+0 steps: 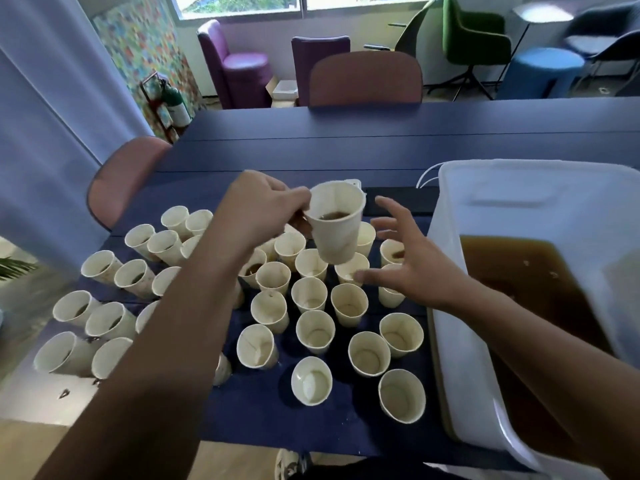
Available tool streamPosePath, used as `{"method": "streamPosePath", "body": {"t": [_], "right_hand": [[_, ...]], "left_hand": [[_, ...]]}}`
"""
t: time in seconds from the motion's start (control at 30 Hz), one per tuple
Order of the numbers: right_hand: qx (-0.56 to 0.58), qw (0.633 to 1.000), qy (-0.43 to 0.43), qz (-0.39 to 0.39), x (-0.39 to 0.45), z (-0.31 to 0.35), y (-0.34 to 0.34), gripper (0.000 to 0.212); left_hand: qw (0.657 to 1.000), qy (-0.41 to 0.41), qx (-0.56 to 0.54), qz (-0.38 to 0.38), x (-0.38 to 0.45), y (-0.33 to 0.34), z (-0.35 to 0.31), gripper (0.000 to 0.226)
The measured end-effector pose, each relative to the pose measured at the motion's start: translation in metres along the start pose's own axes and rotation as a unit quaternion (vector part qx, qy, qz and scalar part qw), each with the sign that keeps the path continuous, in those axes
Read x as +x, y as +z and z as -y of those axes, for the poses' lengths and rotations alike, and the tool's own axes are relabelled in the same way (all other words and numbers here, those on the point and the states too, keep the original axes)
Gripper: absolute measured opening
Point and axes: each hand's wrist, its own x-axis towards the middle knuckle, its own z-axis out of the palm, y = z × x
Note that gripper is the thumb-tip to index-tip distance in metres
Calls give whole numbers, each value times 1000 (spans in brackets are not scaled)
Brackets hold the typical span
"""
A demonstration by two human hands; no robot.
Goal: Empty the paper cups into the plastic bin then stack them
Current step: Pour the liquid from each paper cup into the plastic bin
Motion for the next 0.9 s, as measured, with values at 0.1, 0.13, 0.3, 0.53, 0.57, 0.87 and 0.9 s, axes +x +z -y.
{"method": "streamPosePath", "body": {"t": [0.1, 0.13, 0.3, 0.53, 0.57, 0.87, 0.9], "right_hand": [[73, 996, -34, -35, -12, 6, -8, 117], [96, 993, -45, -45, -16, 8, -12, 115], [113, 985, -80, -105, -37, 4, -28, 96], [17, 984, -49, -170, -68, -27, -75, 80], [-2, 984, -35, -174, -72, -34, -81, 80], [-115, 975, 84, -173, -90, -101, -120, 75], [-121, 974, 90, -170, -90, -106, -121, 75]], "left_hand": [[999, 13, -3, 30, -23, 23, -20, 26], [999, 21, -2, 35, -29, 30, -25, 26], [997, 64, -7, 48, -51, 67, -49, 28], [989, 98, -72, 79, -63, 109, -53, 26], [988, 107, -68, 88, -63, 115, -48, 20], [930, 227, 148, 247, -70, 157, -19, 65], [920, 231, 171, 266, -69, 160, -17, 75]]}}
